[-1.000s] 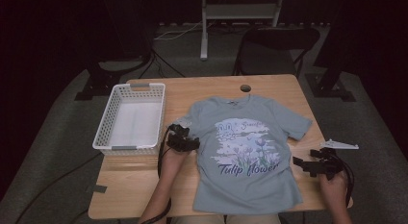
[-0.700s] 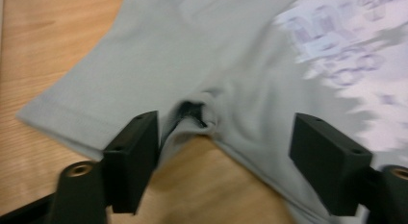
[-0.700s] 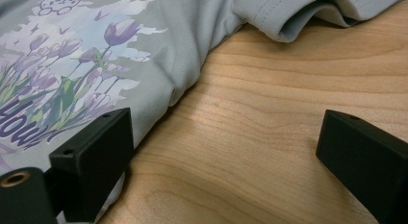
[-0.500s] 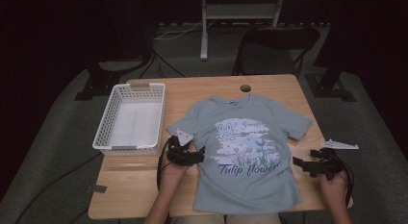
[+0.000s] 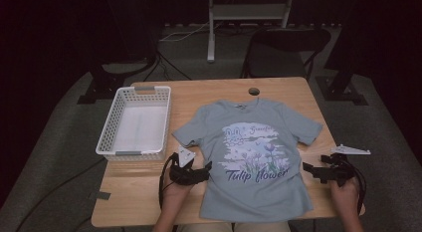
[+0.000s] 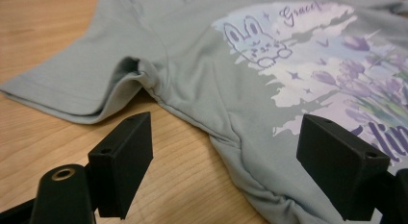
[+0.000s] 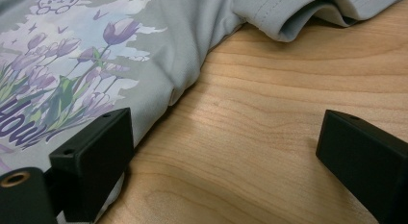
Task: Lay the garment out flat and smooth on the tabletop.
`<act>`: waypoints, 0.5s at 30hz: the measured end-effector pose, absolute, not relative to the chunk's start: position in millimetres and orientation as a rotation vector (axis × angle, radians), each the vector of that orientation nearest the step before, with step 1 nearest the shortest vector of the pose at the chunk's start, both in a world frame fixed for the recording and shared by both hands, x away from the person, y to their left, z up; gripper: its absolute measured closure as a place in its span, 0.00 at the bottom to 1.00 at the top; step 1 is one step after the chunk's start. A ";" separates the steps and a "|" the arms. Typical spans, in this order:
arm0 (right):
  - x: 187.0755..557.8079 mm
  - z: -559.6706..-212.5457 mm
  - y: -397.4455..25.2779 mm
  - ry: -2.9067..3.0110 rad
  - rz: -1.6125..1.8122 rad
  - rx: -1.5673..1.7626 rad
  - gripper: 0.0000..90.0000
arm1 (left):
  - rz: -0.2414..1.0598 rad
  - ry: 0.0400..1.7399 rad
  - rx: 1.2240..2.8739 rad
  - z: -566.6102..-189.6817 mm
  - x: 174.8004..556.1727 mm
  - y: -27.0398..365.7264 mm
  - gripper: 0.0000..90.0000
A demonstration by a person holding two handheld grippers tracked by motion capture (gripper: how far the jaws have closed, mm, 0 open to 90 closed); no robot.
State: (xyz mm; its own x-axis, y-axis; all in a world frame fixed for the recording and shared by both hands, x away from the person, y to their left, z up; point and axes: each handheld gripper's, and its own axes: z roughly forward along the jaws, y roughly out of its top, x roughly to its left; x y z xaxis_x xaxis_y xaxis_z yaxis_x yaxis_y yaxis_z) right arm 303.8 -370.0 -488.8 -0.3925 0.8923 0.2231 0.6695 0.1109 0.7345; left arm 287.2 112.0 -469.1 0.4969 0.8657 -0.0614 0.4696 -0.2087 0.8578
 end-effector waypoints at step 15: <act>302.9 -488.9 -369.5 2.113 1.154 1.538 0.06 | 0.593 1.048 1.770 -482.5 255.9 134.5 0.24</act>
